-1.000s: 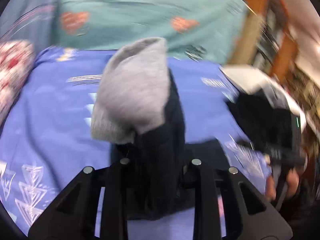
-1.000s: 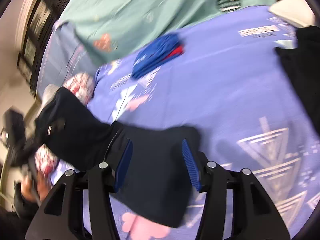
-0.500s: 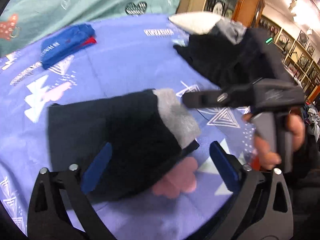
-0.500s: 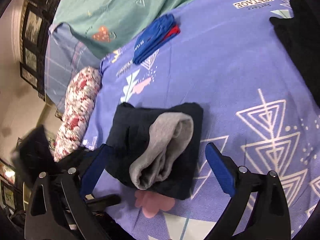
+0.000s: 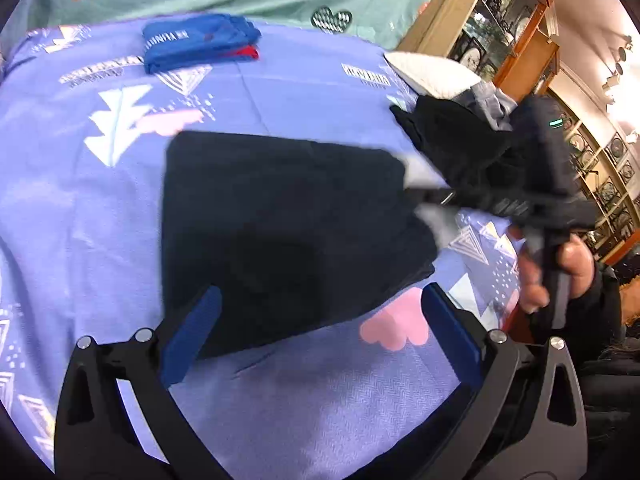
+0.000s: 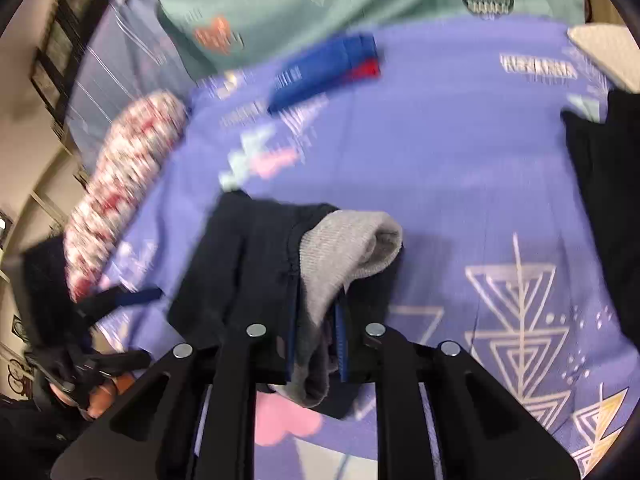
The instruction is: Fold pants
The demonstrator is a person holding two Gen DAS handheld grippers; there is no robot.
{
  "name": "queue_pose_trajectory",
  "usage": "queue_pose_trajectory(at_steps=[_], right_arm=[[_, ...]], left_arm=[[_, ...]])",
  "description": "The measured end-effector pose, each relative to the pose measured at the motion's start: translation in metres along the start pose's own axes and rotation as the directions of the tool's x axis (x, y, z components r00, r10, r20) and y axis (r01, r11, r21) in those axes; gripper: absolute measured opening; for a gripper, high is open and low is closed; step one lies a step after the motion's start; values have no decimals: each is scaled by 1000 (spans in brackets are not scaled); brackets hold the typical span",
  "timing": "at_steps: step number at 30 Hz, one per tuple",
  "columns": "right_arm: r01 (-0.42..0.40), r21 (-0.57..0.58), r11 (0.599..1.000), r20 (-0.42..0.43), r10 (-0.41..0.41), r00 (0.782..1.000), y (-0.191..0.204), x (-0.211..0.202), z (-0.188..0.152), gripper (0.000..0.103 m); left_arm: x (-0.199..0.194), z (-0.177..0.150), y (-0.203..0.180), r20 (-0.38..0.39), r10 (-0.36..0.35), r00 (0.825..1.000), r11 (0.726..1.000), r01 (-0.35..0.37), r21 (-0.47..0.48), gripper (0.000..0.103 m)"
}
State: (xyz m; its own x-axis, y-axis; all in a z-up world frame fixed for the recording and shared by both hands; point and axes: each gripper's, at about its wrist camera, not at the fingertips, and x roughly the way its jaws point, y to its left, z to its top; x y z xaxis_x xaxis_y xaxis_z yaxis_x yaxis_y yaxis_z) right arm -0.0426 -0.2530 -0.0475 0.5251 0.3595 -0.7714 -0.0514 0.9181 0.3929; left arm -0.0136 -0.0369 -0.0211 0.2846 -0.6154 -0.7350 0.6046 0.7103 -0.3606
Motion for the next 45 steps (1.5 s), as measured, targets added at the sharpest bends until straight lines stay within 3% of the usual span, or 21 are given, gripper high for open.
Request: queue_pose_trajectory(at_steps=[1,2,4,6,7,12,14,16,17,18,21,23,26,29,32,33,35,37,40,42,45], right_arm=[[23,26,999,2,-23,1000,-8,7,-5,39],[42,48,998,20,-43,999,-13,5,-5,59],[35,82,996,55,-40,998,-16,-10,-3,62],[66,55,996,151,-74,986,-6,-37,1,62],[34,25,999,183,-38,982,6,-50,5,62],[-130,-70,989,106,137,985,48,-31,27,60],[-87,-13,996,34,87,996,41,0,35,59],[-36,82,996,-91,43,995,14,42,38,47],[-36,110,993,-102,47,994,6,49,39,34],[-36,127,991,-104,50,993,2,49,40,28],[-49,114,992,-98,61,993,17,31,53,33],[-81,20,997,-75,82,994,49,20,66,33],[-167,-79,983,-128,156,979,101,37,87,33],[-218,-66,974,-213,199,956,127,84,106,33],[-135,23,991,-304,136,943,109,146,108,29],[-139,57,989,-314,150,937,103,155,107,19],[-172,83,982,-292,189,938,99,148,108,19],[-195,67,979,-252,205,946,99,121,109,25],[-163,-3,987,-108,162,981,89,45,104,58],[-91,10,996,-29,91,995,68,5,94,90],[-17,97,995,39,13,999,23,-42,69,101]], left_arm=[[15,0,2,-36,-9,999,1000,9,1,101],[25,-2,4,-62,6,998,1000,-6,3,101],[30,-7,5,-58,28,998,999,-27,23,101],[21,-7,3,-36,14,999,1000,-13,21,101],[18,-6,3,-26,1,1000,1000,0,20,101],[18,-8,-10,-28,-38,999,996,40,76,101],[27,-10,-4,-42,-25,999,998,27,54,101],[24,-15,5,-20,-60,998,998,60,11,101],[23,-16,7,-18,-68,998,998,68,-3,101],[23,-17,10,-19,-72,997,997,71,-12,101],[17,-18,7,-7,-69,998,998,70,9,101],[14,-19,2,4,-55,998,998,55,33,101],[17,-22,-4,2,-25,1000,998,25,64,101],[20,-25,-6,0,-9,1000,997,9,79,101],[23,-24,-6,-1,13,1000,995,-13,96,101],[25,-24,-6,-7,31,1000,995,-30,100,101],[25,-23,-3,-10,21,1000,995,-20,97,101],[18,-20,-3,2,4,1000,995,-5,96,101],[1,-10,6,29,-39,999,998,38,60,101],[-18,0,19,76,-54,996,998,53,21,101],[-27,20,52,95,-44,995,995,52,-90,101]])
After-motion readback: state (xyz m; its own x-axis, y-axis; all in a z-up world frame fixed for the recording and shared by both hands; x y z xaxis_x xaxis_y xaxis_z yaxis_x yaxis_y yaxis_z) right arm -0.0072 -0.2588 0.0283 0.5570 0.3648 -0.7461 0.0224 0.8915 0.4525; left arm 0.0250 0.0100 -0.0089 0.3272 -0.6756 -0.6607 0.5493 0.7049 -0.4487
